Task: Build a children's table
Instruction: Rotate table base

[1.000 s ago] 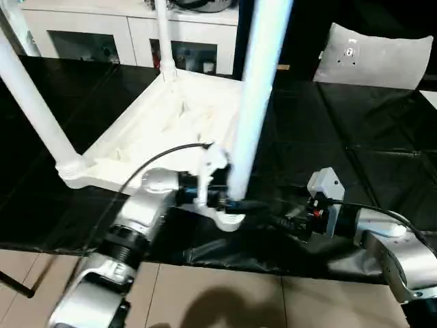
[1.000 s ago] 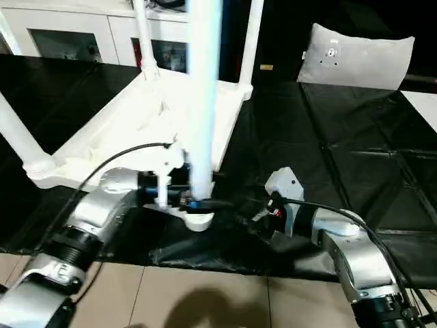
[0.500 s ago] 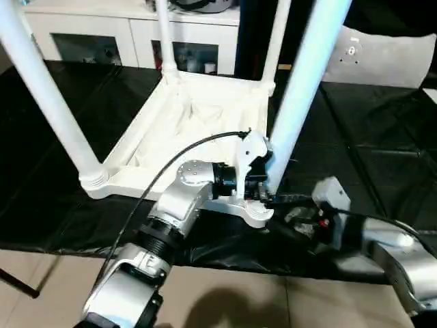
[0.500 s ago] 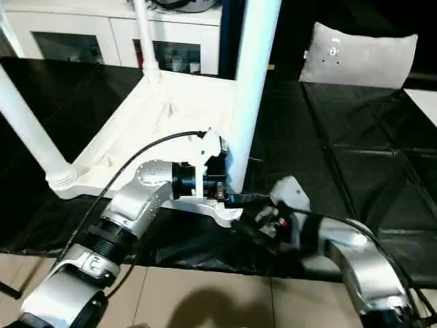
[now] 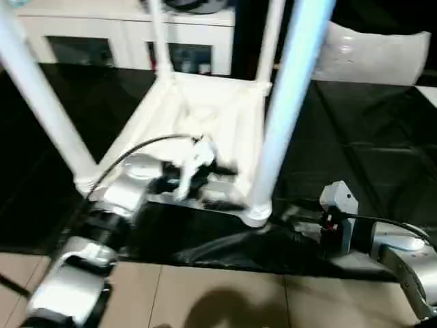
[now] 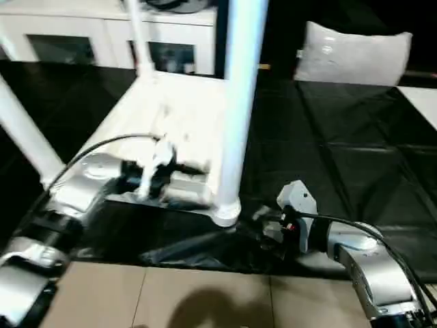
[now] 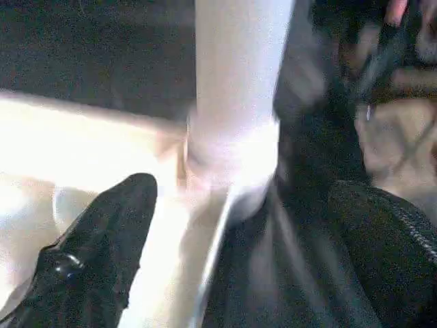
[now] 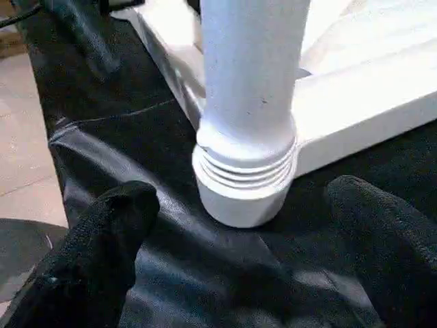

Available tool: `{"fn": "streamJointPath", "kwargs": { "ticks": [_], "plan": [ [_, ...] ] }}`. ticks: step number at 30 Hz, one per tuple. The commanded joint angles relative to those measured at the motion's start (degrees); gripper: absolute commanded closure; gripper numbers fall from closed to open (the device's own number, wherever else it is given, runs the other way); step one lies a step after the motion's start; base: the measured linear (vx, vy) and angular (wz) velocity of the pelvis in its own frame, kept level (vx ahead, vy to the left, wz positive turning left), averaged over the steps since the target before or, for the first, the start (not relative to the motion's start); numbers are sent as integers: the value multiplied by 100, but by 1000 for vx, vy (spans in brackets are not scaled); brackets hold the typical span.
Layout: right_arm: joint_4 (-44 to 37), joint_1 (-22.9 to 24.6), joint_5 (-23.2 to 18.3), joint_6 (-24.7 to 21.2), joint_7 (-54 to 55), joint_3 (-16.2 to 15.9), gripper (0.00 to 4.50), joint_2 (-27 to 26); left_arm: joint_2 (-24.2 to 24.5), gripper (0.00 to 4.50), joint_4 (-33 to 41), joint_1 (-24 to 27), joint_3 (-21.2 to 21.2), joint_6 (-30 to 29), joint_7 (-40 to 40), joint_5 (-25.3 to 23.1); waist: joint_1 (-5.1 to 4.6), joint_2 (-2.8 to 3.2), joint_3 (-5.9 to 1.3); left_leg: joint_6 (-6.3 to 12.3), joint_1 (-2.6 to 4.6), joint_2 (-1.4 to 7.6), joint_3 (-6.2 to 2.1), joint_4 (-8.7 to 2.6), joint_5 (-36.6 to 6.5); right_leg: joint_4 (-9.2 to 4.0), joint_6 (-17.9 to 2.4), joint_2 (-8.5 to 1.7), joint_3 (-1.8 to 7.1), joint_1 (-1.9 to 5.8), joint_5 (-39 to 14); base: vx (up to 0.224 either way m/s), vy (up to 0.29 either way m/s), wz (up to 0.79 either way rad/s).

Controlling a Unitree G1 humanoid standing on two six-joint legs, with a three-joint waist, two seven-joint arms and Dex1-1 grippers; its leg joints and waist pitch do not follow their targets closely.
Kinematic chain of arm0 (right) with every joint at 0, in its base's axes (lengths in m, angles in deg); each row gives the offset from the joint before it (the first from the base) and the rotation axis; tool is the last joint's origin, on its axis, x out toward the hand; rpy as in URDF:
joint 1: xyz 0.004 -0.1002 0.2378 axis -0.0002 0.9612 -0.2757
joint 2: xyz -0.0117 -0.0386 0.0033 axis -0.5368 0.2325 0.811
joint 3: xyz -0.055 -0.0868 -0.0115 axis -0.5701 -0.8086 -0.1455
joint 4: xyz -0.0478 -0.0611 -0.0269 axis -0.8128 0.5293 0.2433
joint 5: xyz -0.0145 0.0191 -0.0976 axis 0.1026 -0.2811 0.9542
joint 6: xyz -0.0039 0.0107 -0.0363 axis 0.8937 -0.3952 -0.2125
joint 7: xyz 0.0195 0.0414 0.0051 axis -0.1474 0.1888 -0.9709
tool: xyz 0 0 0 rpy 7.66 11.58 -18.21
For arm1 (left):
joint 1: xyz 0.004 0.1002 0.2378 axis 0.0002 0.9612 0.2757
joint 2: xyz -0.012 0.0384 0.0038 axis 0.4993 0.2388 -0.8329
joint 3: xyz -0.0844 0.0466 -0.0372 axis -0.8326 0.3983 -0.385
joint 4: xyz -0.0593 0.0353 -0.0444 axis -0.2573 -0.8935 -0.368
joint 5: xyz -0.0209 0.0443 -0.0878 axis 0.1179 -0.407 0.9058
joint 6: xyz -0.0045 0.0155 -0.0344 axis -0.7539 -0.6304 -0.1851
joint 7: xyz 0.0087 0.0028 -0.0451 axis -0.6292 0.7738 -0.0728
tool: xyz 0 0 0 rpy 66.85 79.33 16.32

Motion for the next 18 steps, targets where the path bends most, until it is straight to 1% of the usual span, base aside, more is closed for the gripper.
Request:
{"fn": "streamJointPath", "kwargs": {
  "ticks": [1, 2, 3, 4, 5, 8, 9, 10, 11, 14, 15, 16, 18],
  "plan": [
    [-97, -51, -21, -63, -30, -35, 0, 38, 54, 33, -325, -141, 163, 446, -82, -322, -10, -58, -377, 568, 49, 336, -104, -387, -440, -375, -1509, -477, 272, 308, 78, 0, 0, 0],
    [-94, -69, -27, -76, -41, -57, 0, 35, 77, 44, -553, -224, 225, 694, -154, -465, -9, -60, -374, 594, 49, 316, -97, -374, -454, -401, -1464, -474, 272, 303, 19, 0, 0, 0],
    [-107, -91, -51, -119, -52, -87, 0, 32, 64, 51, -819, -335, 250, 886, -203, -579, -8, -81, -378, 585, 42, 319, -101, -376, -438, -392, -1461, -485, 272, 318, 20, 0, 0, 0],
    [-107, -91, -51, -119, -52, -87, 0, 32, 64, 60, -819, -335, 250, 886, -203, -579, -3, -69, -370, 571, 43, 320, -102, -379, -439, -399, -1452, -490, 272, 314, -35, 0, 0, 0],
    [-126, -110, -75, -190, -106, -123, 0, 53, 33, 70, -964, -411, 249, 948, -151, -610, -6, -81, -372, 567, 41, 319, -100, -380, -442, -402, -1448, -487, 271, 313, -60, 0, 0, 0],
    [-158, -118, -121, -299, -170, -148, 0, 81, -21, 89, -1142, -505, 252, 1033, -146, -632, 4, -79, -372, 526, 46, 331, -98, -382, -471, -390, -1497, -499, 273, 312, -111, 0, 0, 0],
    [-166, -119, -134, -342, -188, -152, 0, 89, -48, 99, -1232, -549, 263, 1089, -123, -648, 6, -81, -370, 542, 41, 328, -99, -381, -443, -392, -1501, -493, 271, 310, -84, 0, 0, 0],
    [-177, -115, -146, -385, -202, -156, 0, 98, -80, 110, -1309, -590, 266, 1126, -117, -655, 1, -105, -375, 557, 38, 324, -91, -374, -430, -391, -1504, -491, 273, 313, -53, 0, 0, 0],
    [-188, -111, -164, -421, -221, -163, 0, 110, -135, 118, -1462, -661, 257, 1212, -110, -667, 13, -94, -374, 565, 42, 326, -93, -372, -418, -392, -1513, -502, 276, 313, -51, 0, 0, 0],
    [-229, -93, -179, -446, -219, -182, 0, 133, -324, 127, -1966, -906, 225, 1493, -152, -760, 27, -103, -386, 598, 41, 313, -89, -359, -357, -391, -1515, -496, 271, 321, 34, 0, 0, 0],
    [-250, -77, -169, -449, -214, -188, 0, 136, -362, 142, -2117, -989, 273, 1610, -205, -855, 31, -107, -385, 621, 31, 320, -99, -362, -316, -381, -1519, -502, 268, 330, 105, 0, 0, 0],
    [-267, -62, -163, -451, -210, -190, 0, 137, -399, 161, -2197, -1042, 282, 1650, -239, -883, 29, -113, -389, 639, 29, 319, -100, -360, -290, -374, -1518, -499, 267, 332, 157, 0, 0, 0],
    [-285, -48, -153, -461, -212, -185, 0, 134, -445, 165, -2275, -1097, 270, 1674, -266, -886, 38, -120, -389, 684, 24, 321, -100, -353, -262, -365, -1527, -513, 269, 336, 246, 0, 0, 0]
  ]
}}
